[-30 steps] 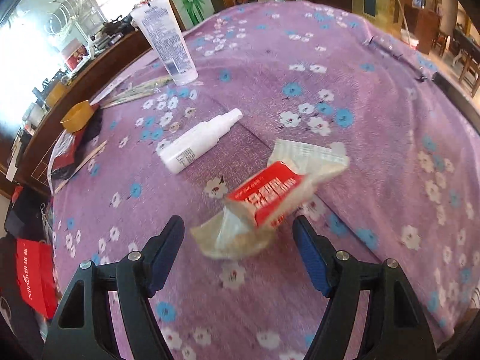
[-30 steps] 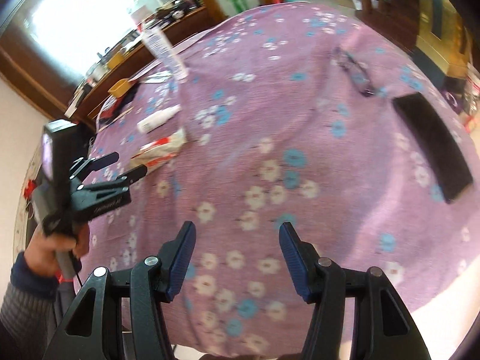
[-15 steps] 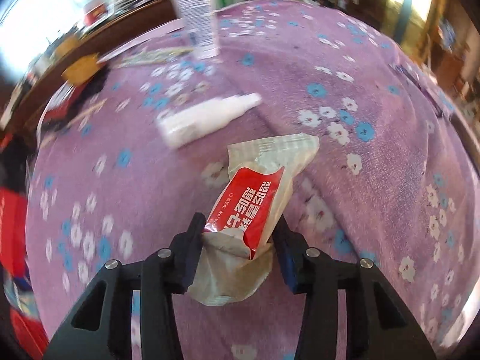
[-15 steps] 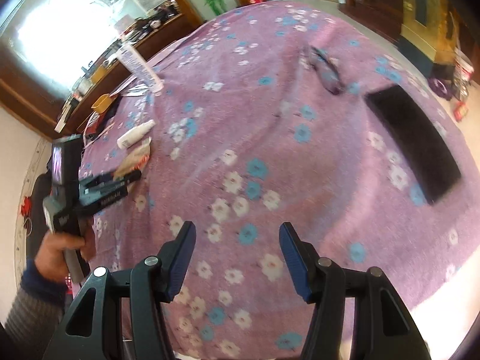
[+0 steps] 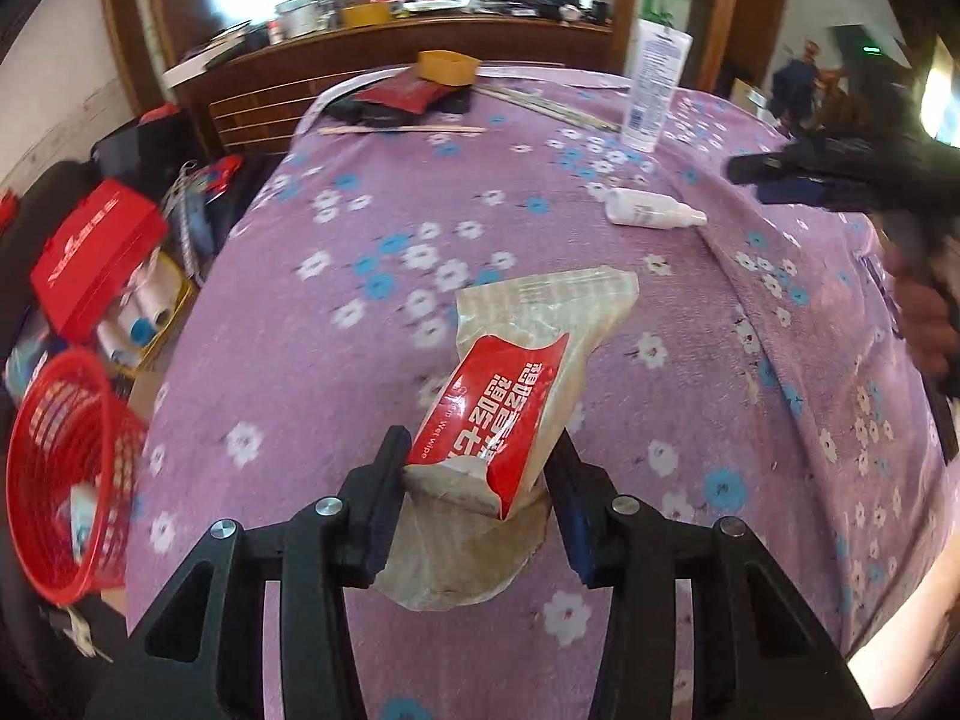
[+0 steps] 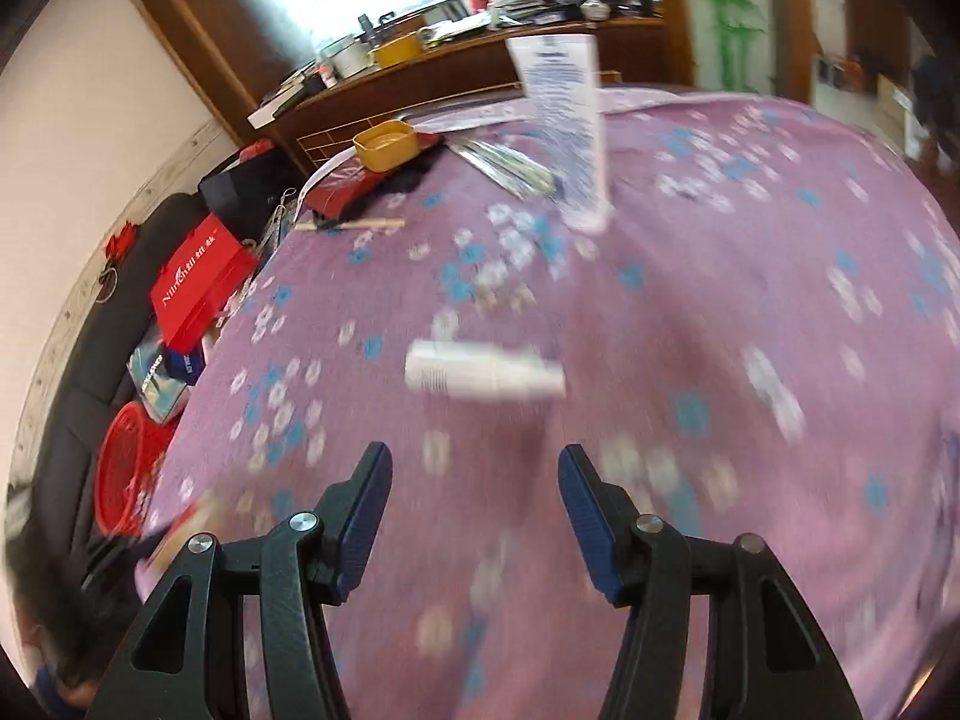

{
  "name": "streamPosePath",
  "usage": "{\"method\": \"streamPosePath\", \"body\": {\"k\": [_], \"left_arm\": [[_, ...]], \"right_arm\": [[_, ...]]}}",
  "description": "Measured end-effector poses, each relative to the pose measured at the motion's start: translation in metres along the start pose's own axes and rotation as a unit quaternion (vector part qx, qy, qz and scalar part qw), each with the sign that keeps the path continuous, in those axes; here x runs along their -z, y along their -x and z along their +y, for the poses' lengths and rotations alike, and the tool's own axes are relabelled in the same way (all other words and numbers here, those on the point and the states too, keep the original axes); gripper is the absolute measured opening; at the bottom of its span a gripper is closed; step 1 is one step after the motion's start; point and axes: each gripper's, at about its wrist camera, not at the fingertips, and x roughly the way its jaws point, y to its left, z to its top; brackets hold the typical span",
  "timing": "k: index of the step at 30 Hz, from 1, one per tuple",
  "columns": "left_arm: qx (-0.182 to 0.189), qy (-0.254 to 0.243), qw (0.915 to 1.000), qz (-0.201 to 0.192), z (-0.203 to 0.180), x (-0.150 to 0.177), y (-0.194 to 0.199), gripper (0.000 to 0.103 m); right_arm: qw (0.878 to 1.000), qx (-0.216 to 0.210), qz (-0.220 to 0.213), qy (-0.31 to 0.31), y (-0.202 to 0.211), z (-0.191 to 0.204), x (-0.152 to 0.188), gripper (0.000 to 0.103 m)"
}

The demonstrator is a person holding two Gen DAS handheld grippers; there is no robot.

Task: Collect trash
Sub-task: 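Grasp the white spray bottle with the right tool while the left tool holds the wrapper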

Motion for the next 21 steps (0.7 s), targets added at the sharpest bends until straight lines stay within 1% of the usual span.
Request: {"method": "streamPosePath", "body": {"k": [2, 3, 6, 7, 8, 10, 12, 15, 16, 17, 19, 20, 21], "left_arm": [[-0.003, 0.012, 0.9999, -0.001, 0.005, 0.006, 0.006, 0.044], [-0.004, 0.016, 0.9999, -0.001, 0.008, 0.009, 0.009, 0.044], [-0.007, 0.03, 0.9995, -0.002, 0.017, 0.015, 0.014, 0.044], [-0.008, 0.036, 0.9993, -0.001, 0.02, 0.017, 0.014, 0.044], [-0.011, 0.039, 0.9992, -0.002, 0.023, 0.018, 0.014, 0.044], [-0.01, 0.045, 0.999, -0.001, 0.025, 0.017, 0.012, 0.044], [-0.009, 0.049, 0.9988, 0.0, 0.027, 0.016, 0.01, 0.044], [-0.004, 0.052, 0.9986, 0.006, 0.027, 0.012, 0.001, 0.044], [-0.002, 0.052, 0.9986, 0.009, 0.027, 0.011, -0.003, 0.044], [-0.002, 0.052, 0.9986, 0.012, 0.027, 0.01, -0.006, 0.044], [-0.004, 0.05, 0.9986, 0.015, 0.026, 0.009, -0.011, 0.044], [-0.004, 0.049, 0.9987, 0.015, 0.025, 0.008, -0.013, 0.044], [-0.005, 0.049, 0.9987, 0.015, 0.025, 0.007, -0.015, 0.044]], "right_arm": [[1.0, -0.014, 0.012, -0.006, -0.025, -0.006, -0.019, 0.062], [1.0, -0.01, 0.017, -0.011, -0.039, -0.01, -0.028, 0.062], [0.999, -0.013, 0.039, -0.021, -0.069, -0.02, -0.04, 0.062], [0.999, -0.014, 0.045, -0.023, -0.075, -0.022, -0.039, 0.062], [0.997, -0.026, 0.059, -0.034, -0.081, -0.024, -0.036, 0.062], [0.995, -0.05, 0.07, -0.048, -0.084, -0.024, -0.029, 0.063], [0.994, -0.072, 0.074, -0.038, -0.078, -0.014, -0.02, 0.063], [0.993, -0.084, 0.083, -0.006, -0.073, 0.007, -0.008, 0.063], [0.993, -0.079, 0.085, 0.003, -0.074, 0.011, -0.006, 0.063], [0.994, -0.064, 0.085, 0.015, -0.075, 0.017, -0.005, 0.062], [0.996, -0.031, 0.078, 0.033, -0.079, 0.028, -0.005, 0.061], [0.997, -0.007, 0.074, 0.036, -0.084, 0.031, -0.007, 0.059], [0.997, 0.004, 0.073, 0.034, -0.086, 0.033, -0.008, 0.059]]}}
